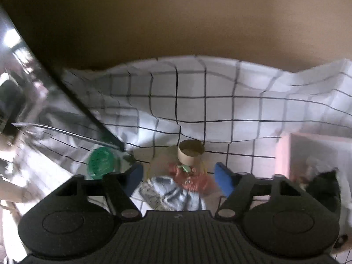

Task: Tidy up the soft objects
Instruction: 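Grasp the brown cardboard tube with the right tool while the left tool holds the plush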

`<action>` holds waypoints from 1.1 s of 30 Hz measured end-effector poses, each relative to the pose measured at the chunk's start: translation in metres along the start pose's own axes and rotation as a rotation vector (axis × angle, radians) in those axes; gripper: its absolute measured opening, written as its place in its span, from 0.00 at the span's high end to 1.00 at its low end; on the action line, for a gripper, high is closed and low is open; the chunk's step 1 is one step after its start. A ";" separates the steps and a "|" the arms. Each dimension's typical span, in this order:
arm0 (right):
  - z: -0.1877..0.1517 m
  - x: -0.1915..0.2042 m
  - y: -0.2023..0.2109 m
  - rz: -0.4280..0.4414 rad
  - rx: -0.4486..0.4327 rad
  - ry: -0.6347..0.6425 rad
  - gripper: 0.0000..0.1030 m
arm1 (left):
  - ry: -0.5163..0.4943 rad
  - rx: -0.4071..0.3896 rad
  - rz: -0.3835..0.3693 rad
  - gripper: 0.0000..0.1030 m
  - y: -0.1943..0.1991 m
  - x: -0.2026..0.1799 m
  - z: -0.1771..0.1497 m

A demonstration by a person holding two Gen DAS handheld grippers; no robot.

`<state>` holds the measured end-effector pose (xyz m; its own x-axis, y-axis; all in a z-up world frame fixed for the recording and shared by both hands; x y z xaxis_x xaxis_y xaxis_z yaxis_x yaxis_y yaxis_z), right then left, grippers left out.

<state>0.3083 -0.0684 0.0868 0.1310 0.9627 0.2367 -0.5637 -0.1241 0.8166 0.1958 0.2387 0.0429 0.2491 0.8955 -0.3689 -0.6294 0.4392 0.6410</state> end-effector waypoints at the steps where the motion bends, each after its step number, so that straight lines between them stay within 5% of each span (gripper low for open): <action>1: 0.004 0.002 -0.012 -0.024 0.023 -0.001 0.37 | 0.012 -0.004 0.008 0.32 0.005 0.006 -0.001; 9: 0.018 0.002 -0.092 -0.182 0.133 -0.037 0.55 | 0.106 -0.006 0.063 0.32 0.025 0.053 -0.009; 12: 0.019 0.002 -0.100 -0.167 0.147 -0.060 0.58 | 0.119 0.003 0.068 0.32 0.021 0.059 -0.007; 27: -0.050 0.050 0.001 0.061 0.080 0.183 0.58 | 0.016 0.057 -0.058 0.32 -0.023 0.002 0.011; 33: -0.086 0.055 0.012 0.083 0.107 0.250 0.58 | -0.031 0.077 -0.092 0.32 -0.030 -0.023 0.007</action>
Point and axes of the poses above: each gripper's, at about its wrist camera, not at the fingertips, and y roughly against the way its jaws point, x to its left, z to its top, the point moved 3 cm from there along -y, roughly the way its jaws point
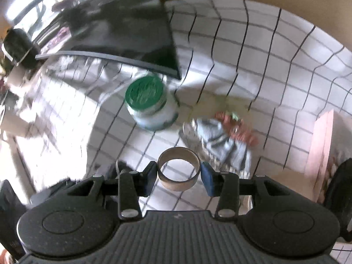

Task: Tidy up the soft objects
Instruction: 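Grasp the brown cardboard tube with the right tool while the left tool holds the plush, then carry the plush and tube over the pink box and open both tools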

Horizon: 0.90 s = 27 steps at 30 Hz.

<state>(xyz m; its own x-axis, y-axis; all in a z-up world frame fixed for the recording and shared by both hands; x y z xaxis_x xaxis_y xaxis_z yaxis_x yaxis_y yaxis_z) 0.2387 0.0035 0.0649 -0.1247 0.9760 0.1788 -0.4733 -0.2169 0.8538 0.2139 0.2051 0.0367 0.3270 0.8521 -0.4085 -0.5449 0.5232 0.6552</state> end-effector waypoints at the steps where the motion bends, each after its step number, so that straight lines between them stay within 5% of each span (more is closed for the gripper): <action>1: -0.005 0.001 -0.002 -0.006 0.000 0.012 0.58 | -0.002 0.001 0.001 0.32 0.000 -0.002 -0.001; 11: -0.030 0.002 0.017 0.003 -0.046 0.071 0.58 | -0.007 -0.020 0.017 0.32 0.010 -0.007 0.006; 20: -0.019 -0.027 0.105 -0.057 -0.316 0.059 0.58 | -0.094 -0.171 0.002 0.32 0.034 -0.055 0.060; 27: -0.036 -0.102 0.182 -0.185 -0.524 -0.051 0.58 | -0.217 -0.192 -0.092 0.32 0.019 -0.139 0.076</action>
Point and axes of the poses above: each gripper's, at about its wrist camera, not at the fingertips, and y roughly against the way its jaws point, x to its left, z to its top, the point moved 3 cm from there along -y, roughly the way its jaws point
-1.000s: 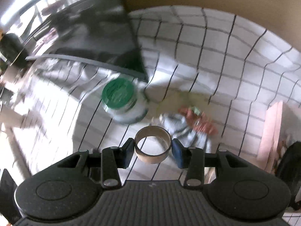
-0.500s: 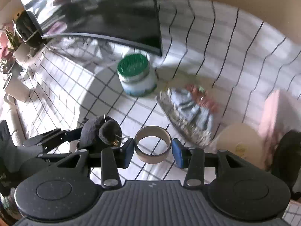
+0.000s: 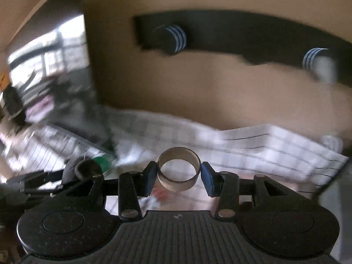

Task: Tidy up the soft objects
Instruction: 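Carry the plush and tube over the pink box and open both tools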

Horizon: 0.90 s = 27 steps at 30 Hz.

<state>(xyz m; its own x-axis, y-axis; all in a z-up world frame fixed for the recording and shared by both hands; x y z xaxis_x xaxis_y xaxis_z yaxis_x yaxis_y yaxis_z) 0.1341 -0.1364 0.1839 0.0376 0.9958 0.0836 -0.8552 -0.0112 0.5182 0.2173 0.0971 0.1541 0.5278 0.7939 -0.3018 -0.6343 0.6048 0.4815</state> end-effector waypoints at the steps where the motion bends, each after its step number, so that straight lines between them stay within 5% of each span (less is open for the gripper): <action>1: 0.001 -0.016 0.007 -0.018 -0.015 -0.027 0.58 | -0.015 0.006 -0.018 0.32 -0.006 -0.011 0.001; 10: -0.018 -0.120 0.043 -0.178 -0.124 -0.166 0.58 | -0.172 0.105 -0.168 0.32 -0.073 -0.122 -0.003; 16: -0.050 -0.168 0.034 -0.184 -0.086 -0.269 0.58 | -0.190 0.181 -0.202 0.32 -0.120 -0.160 -0.026; 21: -0.067 -0.187 0.009 -0.176 -0.037 -0.337 0.58 | -0.139 0.219 -0.255 0.31 -0.166 -0.181 -0.048; 24: -0.073 -0.187 -0.002 -0.168 -0.018 -0.336 0.58 | -0.201 0.274 -0.200 0.31 -0.193 -0.193 -0.070; 27: -0.076 -0.185 -0.016 -0.148 0.001 -0.333 0.58 | -0.286 0.272 -0.222 0.29 -0.196 -0.204 -0.086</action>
Point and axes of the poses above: each gripper's, at about its wrist camera, not at the fingertips, and y roughly against the way its jaws point, x to its left, z to its top, the point moved 3 cm from there along -y, roughly the way its jaws point
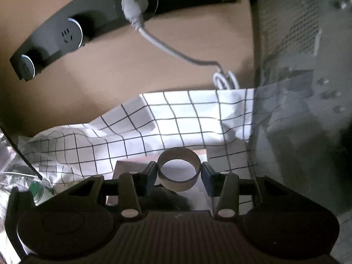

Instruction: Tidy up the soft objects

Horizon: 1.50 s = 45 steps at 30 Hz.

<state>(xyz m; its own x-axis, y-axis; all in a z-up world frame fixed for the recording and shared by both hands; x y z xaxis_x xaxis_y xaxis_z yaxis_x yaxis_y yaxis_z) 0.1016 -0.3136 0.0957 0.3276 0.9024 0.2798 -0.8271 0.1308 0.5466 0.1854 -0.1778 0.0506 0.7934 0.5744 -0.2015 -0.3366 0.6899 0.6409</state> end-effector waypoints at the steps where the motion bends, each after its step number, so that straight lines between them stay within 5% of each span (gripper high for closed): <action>1: 0.000 0.003 -0.003 -0.003 0.002 0.004 0.58 | -0.035 0.013 -0.011 0.29 -0.001 -0.006 -0.002; 7: -0.002 0.004 -0.023 -0.017 0.017 -0.008 0.58 | -0.156 0.038 -0.021 0.29 0.004 -0.022 -0.014; 18: -0.001 0.011 -0.068 -0.028 0.082 -0.044 0.58 | -0.058 -0.127 0.132 0.31 0.077 0.020 0.003; 21: -0.003 0.009 -0.078 -0.012 0.109 -0.073 0.45 | -0.035 -0.160 0.167 0.31 0.098 0.031 0.003; 31: -0.014 0.020 -0.053 -0.061 0.067 -0.064 0.40 | 0.113 -0.246 0.213 0.32 0.153 0.068 -0.013; 37: -0.015 0.058 -0.020 -0.056 0.024 0.009 0.40 | 0.213 -0.313 0.294 0.32 0.197 0.107 -0.044; 45: -0.023 0.161 -0.012 0.025 0.045 0.209 0.36 | 0.450 -0.319 0.459 0.32 0.245 0.194 -0.111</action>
<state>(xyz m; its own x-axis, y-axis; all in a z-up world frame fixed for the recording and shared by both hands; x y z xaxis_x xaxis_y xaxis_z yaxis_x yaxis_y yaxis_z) 0.1535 -0.1602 0.1165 0.2018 0.9712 0.1265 -0.8109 0.0932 0.5777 0.2011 0.1516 0.0861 0.2729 0.9162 -0.2934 -0.7729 0.3904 0.5003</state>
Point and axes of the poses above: each gripper's, at about its wrist camera, not at the fingertips, and y roughly against the way its jaws point, x to its left, z to its top, the point moved 3 cm from there along -y, roughly the way its jaws point
